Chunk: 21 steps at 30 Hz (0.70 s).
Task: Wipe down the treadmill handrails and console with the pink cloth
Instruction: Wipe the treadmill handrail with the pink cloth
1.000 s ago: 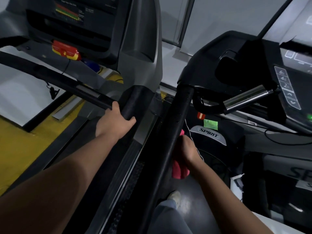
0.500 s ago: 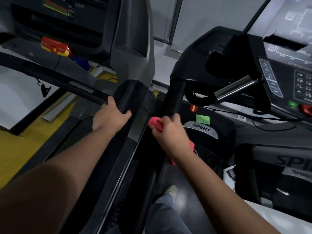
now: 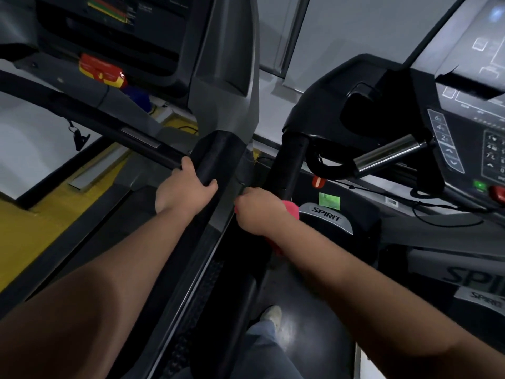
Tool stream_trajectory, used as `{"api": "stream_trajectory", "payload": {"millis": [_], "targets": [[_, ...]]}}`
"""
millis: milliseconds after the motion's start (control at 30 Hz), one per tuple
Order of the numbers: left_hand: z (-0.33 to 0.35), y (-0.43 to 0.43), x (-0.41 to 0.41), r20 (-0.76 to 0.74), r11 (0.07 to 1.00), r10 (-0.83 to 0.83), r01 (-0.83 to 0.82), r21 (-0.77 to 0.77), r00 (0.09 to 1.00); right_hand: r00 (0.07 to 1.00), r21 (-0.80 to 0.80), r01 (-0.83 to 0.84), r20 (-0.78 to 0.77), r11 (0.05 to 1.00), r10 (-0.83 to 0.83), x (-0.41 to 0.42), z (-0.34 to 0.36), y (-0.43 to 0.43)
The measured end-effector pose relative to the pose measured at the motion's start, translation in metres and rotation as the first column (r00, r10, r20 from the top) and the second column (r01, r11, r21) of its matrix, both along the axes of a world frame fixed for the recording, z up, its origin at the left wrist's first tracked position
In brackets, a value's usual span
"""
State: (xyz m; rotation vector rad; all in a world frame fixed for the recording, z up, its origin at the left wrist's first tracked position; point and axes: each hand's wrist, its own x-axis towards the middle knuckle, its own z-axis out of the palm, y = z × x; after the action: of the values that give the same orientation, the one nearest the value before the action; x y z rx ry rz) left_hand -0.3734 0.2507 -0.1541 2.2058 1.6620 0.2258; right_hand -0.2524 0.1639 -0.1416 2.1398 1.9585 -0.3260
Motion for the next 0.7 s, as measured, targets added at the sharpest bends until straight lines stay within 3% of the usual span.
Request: {"api": "stream_trajectory", "payload": {"millis": [167,300,567,700], "targets": [[-0.003,0.001,-0.001,-0.001,1.0,-0.011,0.011,0.01,1.0,0.97,-0.383,0.024,0.232,0.923,0.071,-0.01,-0.015,0.048],[-0.003,0.002,0.001,-0.032,1.0,-0.018,0.019,0.024,0.999,0.94,-0.564,0.107,0.327,0.819,0.103,-0.018,-0.038,0.067],[-0.001,0.003,0.004,-0.032,0.999,-0.025,0.026,0.047,0.999,0.9,-0.604,0.206,0.426,0.77,0.094,-0.02,-0.081,0.07],[-0.001,0.003,0.003,-0.025,0.999,-0.025,0.027,0.043,0.999,0.956,-0.427,0.119,0.292,0.896,0.012,-0.017,-0.05,0.05]]}}
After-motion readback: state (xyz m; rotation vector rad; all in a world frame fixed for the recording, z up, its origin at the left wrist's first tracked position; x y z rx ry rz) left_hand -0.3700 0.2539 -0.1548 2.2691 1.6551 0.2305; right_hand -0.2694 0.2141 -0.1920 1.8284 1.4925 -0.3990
